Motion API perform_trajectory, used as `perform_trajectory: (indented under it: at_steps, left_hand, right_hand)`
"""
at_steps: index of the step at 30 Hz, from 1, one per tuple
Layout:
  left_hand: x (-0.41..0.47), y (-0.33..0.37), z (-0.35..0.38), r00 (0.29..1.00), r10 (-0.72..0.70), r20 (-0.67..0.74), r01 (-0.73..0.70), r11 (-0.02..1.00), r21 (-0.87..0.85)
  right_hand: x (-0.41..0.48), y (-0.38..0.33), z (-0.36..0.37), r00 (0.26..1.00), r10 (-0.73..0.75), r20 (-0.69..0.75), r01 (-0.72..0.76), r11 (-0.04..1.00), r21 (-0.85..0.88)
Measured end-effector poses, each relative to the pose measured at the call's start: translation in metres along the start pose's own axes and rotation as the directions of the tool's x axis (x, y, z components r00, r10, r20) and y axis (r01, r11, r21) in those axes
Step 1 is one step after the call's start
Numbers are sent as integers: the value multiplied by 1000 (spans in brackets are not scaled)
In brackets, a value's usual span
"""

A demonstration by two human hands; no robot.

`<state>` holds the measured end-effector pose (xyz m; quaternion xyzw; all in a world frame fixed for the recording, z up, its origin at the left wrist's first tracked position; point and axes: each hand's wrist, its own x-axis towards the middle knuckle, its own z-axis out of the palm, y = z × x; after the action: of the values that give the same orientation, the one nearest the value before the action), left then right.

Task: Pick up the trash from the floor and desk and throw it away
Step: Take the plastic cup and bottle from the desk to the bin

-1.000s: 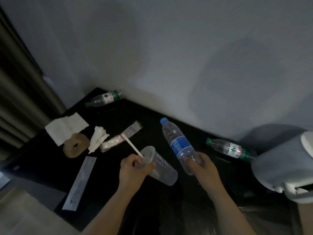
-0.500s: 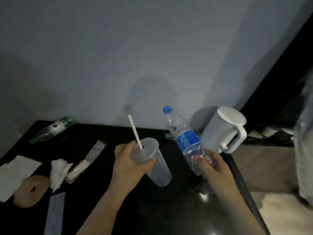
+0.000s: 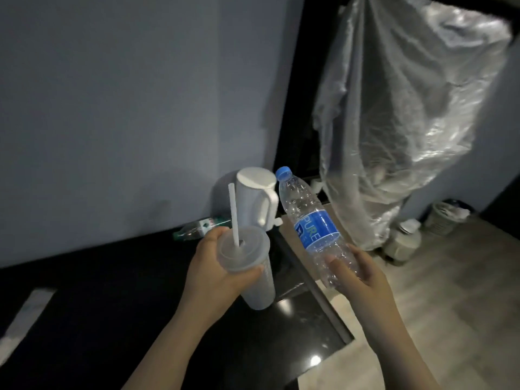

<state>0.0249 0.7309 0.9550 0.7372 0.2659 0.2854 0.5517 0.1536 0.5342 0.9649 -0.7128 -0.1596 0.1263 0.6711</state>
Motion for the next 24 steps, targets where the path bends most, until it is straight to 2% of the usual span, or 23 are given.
perform_trajectory:
  at_steps: [6, 10, 13, 17, 24]
  left_hand:
    - [-35, 55, 114, 989, 98, 114, -94, 995, -44]
    - [-68, 93, 204, 966, 163, 199, -149, 986, -80]
    - [-96, 117, 273, 946, 221, 238, -201, 974, -107]
    - [-124, 140, 349, 897, 237, 373, -191, 969, -156]
    - [-133, 160, 458, 803, 295, 518, -223, 955, -198]
  right_hand:
    - [-26, -13, -135, 979, -66, -191, 56, 997, -53]
    - [-53, -16, -239, 933, -77, -351, 65, 997, -47]
    - [-77, -18, -311, 885, -88, -457, 57, 995, -83]
    - [-103, -23, -386, 800, -129, -586, 37, 985, -167]
    - [-118, -14, -471, 671, -189, -717, -23, 961, -275]
